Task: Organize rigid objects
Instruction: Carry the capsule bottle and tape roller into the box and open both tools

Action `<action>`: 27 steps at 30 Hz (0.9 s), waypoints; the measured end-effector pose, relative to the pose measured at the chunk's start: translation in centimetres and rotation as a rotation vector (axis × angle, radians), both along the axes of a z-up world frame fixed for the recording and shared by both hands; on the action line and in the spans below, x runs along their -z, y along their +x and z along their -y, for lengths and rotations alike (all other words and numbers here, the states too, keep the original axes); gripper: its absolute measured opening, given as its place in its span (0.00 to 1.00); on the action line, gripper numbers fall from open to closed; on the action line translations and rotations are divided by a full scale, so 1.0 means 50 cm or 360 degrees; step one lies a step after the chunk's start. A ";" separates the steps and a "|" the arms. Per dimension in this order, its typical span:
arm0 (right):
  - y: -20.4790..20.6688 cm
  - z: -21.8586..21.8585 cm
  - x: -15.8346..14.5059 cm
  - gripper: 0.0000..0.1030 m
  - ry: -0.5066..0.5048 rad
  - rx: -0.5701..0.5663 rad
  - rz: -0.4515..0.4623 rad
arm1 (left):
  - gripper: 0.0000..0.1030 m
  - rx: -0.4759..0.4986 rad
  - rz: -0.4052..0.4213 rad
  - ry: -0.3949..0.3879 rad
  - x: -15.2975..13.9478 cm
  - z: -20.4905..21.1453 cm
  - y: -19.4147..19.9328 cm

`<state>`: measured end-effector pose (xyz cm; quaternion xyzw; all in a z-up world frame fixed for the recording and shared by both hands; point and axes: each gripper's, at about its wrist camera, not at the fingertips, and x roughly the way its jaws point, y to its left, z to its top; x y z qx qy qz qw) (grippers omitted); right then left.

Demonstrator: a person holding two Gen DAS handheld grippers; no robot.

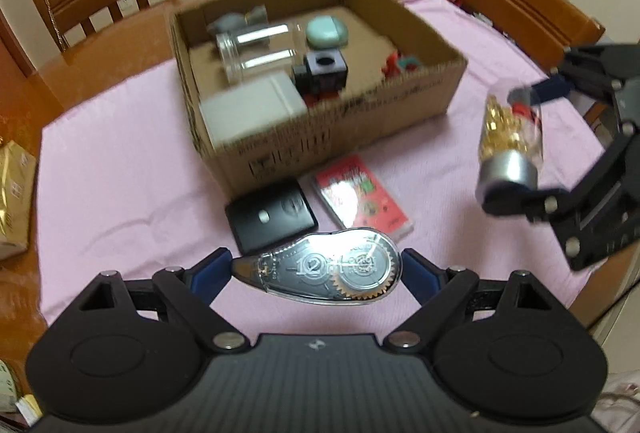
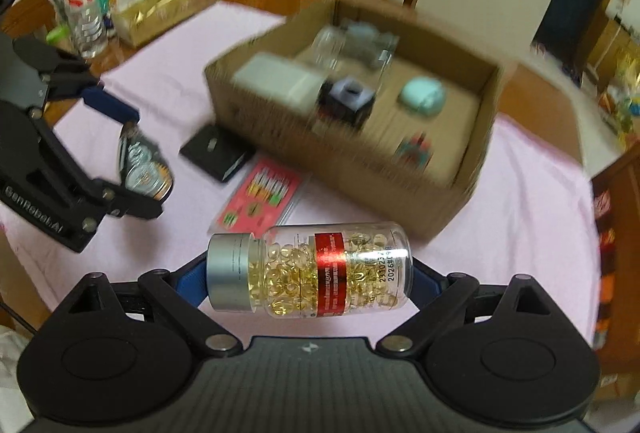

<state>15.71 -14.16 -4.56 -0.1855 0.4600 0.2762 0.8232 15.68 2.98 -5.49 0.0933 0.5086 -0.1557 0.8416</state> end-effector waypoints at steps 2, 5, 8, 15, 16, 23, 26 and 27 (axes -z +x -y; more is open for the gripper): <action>0.028 0.006 -0.025 0.95 0.0015 -0.0014 0.0054 | 0.87 -0.0018 0.0016 -0.0011 -0.017 0.001 0.011; 0.076 0.011 -0.050 0.95 0.0023 -0.0025 0.0133 | 0.87 -0.0052 0.0062 -0.0023 -0.043 0.001 0.029; 0.133 0.011 -0.062 0.95 0.0022 -0.0033 0.0194 | 0.87 -0.0095 0.0100 -0.0016 -0.063 0.002 0.051; 0.263 0.004 -0.052 0.95 0.0032 -0.0053 0.0223 | 0.87 -0.0220 0.0187 0.0005 -0.096 0.005 0.107; 0.279 0.001 -0.046 0.95 0.0030 -0.0059 0.0220 | 0.87 -0.0240 0.0200 0.0009 -0.102 0.006 0.116; 0.356 -0.011 -0.004 0.95 -0.0001 -0.0087 0.0187 | 0.87 -0.0309 0.0262 0.0025 -0.122 0.015 0.172; 0.368 -0.012 0.010 0.95 -0.0017 -0.0084 0.0183 | 0.87 -0.0324 0.0267 0.0038 -0.122 0.020 0.194; 0.368 -0.011 0.011 0.97 -0.0009 -0.0079 0.0192 | 0.87 -0.0328 0.0266 0.0041 -0.121 0.020 0.203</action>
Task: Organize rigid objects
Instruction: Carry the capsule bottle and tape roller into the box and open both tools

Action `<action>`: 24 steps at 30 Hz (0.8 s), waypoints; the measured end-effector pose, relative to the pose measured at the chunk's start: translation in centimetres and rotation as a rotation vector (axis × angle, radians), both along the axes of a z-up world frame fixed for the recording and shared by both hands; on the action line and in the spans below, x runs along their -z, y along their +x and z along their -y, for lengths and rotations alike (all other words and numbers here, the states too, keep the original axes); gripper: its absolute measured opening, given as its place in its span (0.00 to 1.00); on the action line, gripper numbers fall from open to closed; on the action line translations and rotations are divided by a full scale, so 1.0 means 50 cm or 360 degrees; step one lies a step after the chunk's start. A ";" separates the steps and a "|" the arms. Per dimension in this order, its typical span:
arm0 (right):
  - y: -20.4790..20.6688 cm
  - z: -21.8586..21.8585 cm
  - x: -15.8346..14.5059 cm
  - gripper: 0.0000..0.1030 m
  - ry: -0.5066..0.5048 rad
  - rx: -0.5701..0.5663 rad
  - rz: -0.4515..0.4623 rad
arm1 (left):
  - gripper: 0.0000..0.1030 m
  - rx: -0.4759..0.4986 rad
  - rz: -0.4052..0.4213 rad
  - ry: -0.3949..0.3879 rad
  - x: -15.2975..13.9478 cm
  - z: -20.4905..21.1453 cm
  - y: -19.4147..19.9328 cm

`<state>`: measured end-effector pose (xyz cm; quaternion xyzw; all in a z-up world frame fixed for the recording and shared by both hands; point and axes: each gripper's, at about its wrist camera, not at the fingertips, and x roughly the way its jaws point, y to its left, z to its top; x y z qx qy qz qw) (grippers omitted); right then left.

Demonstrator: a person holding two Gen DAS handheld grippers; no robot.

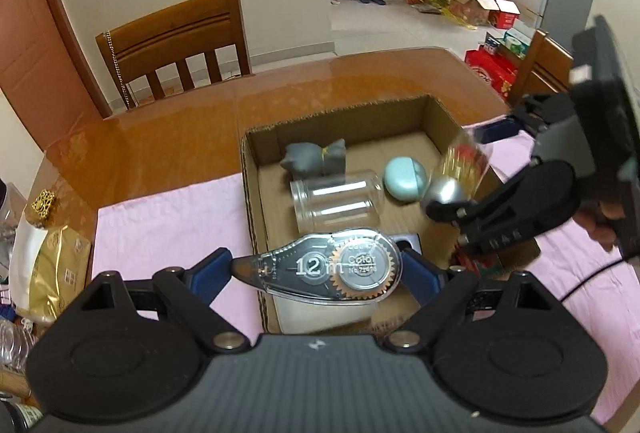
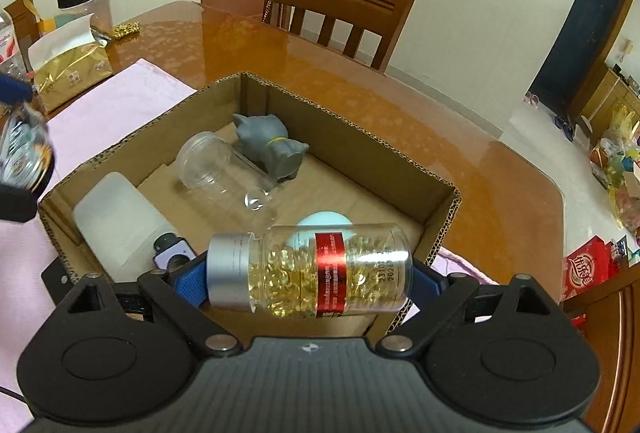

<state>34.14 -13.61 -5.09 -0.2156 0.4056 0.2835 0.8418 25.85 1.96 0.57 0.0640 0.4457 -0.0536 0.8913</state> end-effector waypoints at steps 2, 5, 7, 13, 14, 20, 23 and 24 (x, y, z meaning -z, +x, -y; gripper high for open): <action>-0.001 0.002 -0.003 1.00 0.0023 -0.0004 0.0012 | 0.87 -0.0001 -0.0002 0.0003 0.004 0.005 0.019; -0.003 0.008 -0.010 1.00 0.0030 0.0011 0.0017 | 0.87 -0.0005 -0.0003 0.0009 0.013 0.011 0.046; -0.008 0.014 -0.015 1.00 0.0039 0.0015 0.0013 | 0.87 -0.0003 -0.0006 0.0007 0.019 0.016 0.063; -0.033 0.031 -0.033 1.00 0.0069 0.0026 0.0004 | 0.87 -0.0002 -0.0043 0.0002 0.052 0.025 0.113; -0.038 0.033 -0.036 1.00 0.0071 0.0030 0.0004 | 0.88 -0.0009 -0.0053 -0.0013 0.058 0.024 0.120; -0.069 0.043 -0.050 1.00 0.0105 0.0058 -0.0004 | 0.89 -0.0144 -0.0082 -0.0070 0.074 0.005 0.138; -0.086 0.043 -0.053 1.00 0.0123 0.0078 -0.0020 | 0.89 -0.0143 -0.0038 -0.0061 0.062 -0.002 0.119; -0.091 0.043 -0.053 1.00 0.0129 0.0085 -0.0029 | 0.90 -0.0147 -0.0018 -0.0048 0.056 -0.005 0.110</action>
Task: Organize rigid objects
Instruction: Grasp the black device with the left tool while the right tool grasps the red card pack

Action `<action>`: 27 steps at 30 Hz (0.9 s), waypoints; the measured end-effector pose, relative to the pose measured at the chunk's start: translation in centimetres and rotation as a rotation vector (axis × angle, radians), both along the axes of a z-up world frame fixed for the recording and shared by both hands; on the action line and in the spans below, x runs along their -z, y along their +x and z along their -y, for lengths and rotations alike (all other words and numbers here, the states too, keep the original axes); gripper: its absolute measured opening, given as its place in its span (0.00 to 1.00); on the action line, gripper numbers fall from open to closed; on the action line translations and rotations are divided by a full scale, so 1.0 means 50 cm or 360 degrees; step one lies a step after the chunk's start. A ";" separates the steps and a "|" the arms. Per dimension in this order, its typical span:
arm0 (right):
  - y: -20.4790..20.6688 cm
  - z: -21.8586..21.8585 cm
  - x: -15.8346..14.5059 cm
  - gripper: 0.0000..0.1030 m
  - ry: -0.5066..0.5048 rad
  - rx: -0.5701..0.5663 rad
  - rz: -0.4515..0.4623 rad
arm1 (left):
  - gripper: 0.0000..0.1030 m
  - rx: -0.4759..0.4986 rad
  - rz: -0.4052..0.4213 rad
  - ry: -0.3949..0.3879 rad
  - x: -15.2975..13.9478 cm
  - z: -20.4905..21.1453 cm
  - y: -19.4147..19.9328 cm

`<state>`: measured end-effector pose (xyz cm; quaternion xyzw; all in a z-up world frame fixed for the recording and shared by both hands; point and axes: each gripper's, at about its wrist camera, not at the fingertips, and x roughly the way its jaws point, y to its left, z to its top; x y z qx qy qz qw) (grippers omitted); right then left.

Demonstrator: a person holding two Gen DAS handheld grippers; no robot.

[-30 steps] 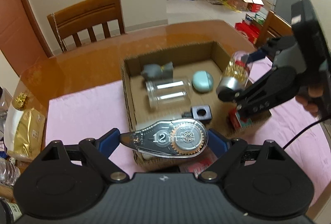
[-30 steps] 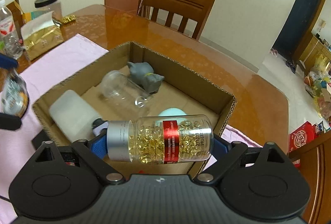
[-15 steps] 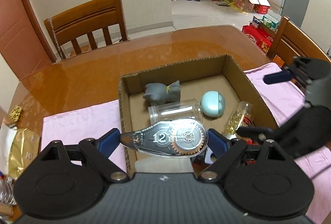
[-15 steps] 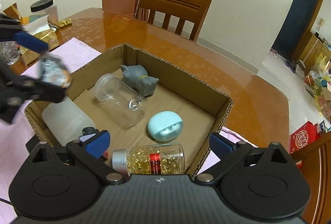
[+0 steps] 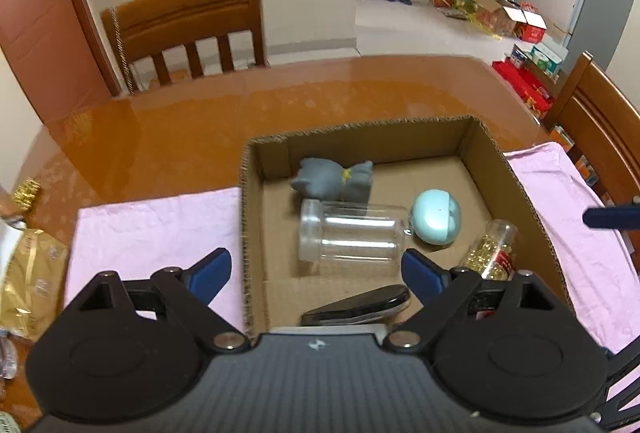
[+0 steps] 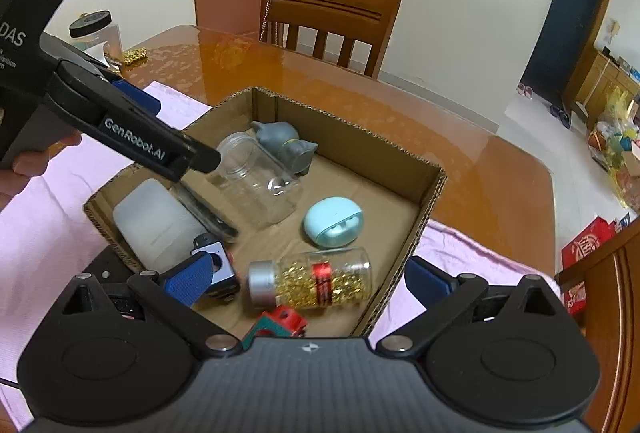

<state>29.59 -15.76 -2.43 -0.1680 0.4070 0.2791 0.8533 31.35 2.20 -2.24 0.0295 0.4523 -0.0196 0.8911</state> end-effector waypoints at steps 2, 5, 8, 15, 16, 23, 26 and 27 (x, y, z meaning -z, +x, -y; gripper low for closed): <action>-0.016 -0.003 0.003 1.00 0.0004 0.0020 -0.0012 | 0.92 0.0000 0.0029 0.0016 -0.010 -0.008 -0.020; -0.043 -0.010 0.013 1.00 0.0017 0.0039 -0.0053 | 0.92 0.0001 0.0050 0.0013 -0.021 -0.025 -0.049; -0.078 -0.020 0.027 1.00 0.0018 0.0059 -0.0082 | 0.93 -0.0020 0.0078 0.0027 -0.025 -0.042 -0.082; -0.154 -0.055 0.086 1.00 0.0029 0.0164 -0.0165 | 0.97 -0.0056 0.0131 0.0084 0.000 -0.077 -0.168; -0.163 -0.062 0.098 1.00 0.0031 0.0183 -0.0169 | 0.97 -0.0062 0.0117 0.0081 0.009 -0.083 -0.177; -0.199 -0.122 0.178 1.00 -0.0038 0.0259 -0.0215 | 0.97 -0.0140 0.0022 0.0063 0.069 -0.126 -0.223; -0.212 -0.152 0.196 1.00 -0.0075 0.0256 -0.0200 | 0.97 -0.0140 0.0003 0.0091 0.088 -0.137 -0.234; -0.214 -0.162 0.203 1.00 -0.0087 0.0265 -0.0196 | 0.97 -0.0140 -0.0009 0.0093 0.096 -0.142 -0.242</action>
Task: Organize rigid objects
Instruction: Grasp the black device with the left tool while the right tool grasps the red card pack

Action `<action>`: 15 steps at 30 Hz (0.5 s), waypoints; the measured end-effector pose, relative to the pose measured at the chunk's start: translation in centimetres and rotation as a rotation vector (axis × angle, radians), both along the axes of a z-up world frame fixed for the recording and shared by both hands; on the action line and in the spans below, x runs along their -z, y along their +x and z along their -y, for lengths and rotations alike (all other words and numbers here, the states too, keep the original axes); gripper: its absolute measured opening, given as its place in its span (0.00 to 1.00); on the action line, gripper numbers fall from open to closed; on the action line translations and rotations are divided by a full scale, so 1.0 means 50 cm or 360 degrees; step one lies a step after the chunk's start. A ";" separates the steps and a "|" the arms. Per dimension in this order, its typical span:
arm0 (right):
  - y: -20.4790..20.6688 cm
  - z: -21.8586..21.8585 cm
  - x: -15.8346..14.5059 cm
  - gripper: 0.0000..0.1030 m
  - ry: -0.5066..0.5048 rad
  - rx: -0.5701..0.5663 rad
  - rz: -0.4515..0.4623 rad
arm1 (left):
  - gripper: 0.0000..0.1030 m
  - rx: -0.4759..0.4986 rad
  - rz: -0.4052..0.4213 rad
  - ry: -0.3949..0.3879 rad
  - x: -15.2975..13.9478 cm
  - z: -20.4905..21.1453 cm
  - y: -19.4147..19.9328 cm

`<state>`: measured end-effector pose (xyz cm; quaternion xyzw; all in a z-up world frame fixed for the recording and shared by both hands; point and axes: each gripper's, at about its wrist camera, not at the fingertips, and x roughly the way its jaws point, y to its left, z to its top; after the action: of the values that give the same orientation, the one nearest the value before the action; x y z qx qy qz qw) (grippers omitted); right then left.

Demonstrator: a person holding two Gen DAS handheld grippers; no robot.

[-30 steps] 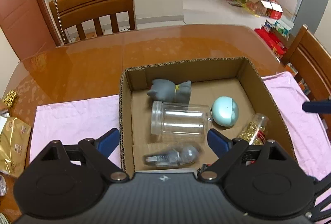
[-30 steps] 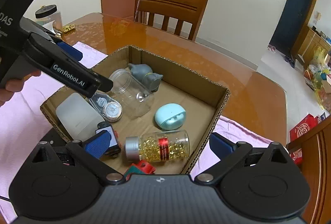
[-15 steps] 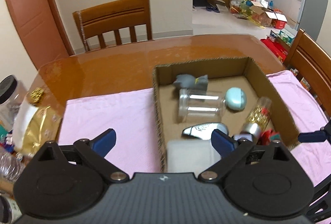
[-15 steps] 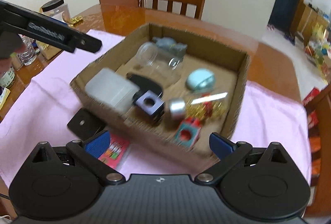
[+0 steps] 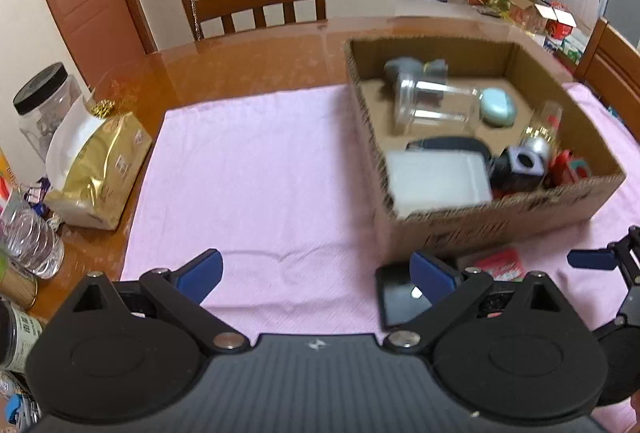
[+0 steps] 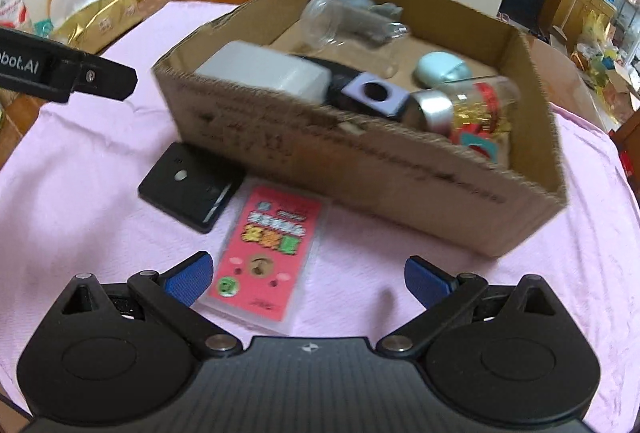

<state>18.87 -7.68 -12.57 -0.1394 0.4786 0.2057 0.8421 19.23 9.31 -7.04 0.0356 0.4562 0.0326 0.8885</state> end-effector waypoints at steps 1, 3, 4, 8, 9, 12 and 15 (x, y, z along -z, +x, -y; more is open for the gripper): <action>-0.001 -0.006 0.008 1.00 -0.0012 0.0018 0.0004 | 0.97 -0.0002 -0.0017 -0.0001 0.006 -0.003 -0.002; -0.002 -0.019 0.021 1.00 -0.0032 0.0042 -0.0006 | 0.97 0.0003 -0.0032 -0.0008 0.014 -0.005 -0.009; -0.002 -0.023 0.026 1.00 -0.0037 0.0054 0.0001 | 0.97 0.0011 -0.0039 -0.0013 0.019 -0.006 -0.011; -0.004 -0.013 0.028 1.00 -0.0017 0.0122 0.0021 | 0.97 0.0048 -0.0077 -0.0028 0.034 0.004 -0.013; -0.003 -0.006 0.028 1.00 -0.0014 0.0137 0.0016 | 0.97 0.0059 -0.0087 -0.0029 0.039 0.010 -0.013; -0.001 0.018 0.026 1.00 -0.0007 0.0170 -0.0008 | 0.97 0.0100 -0.0105 -0.0034 0.050 0.033 -0.009; -0.006 0.045 0.024 1.00 -0.0025 0.0192 -0.0015 | 0.97 0.0123 -0.0123 -0.0054 0.065 0.054 0.001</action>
<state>18.57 -9.94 -13.79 -0.1158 0.4917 0.1514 0.8496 19.30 6.60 -10.31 0.0393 0.4891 -0.0109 0.8713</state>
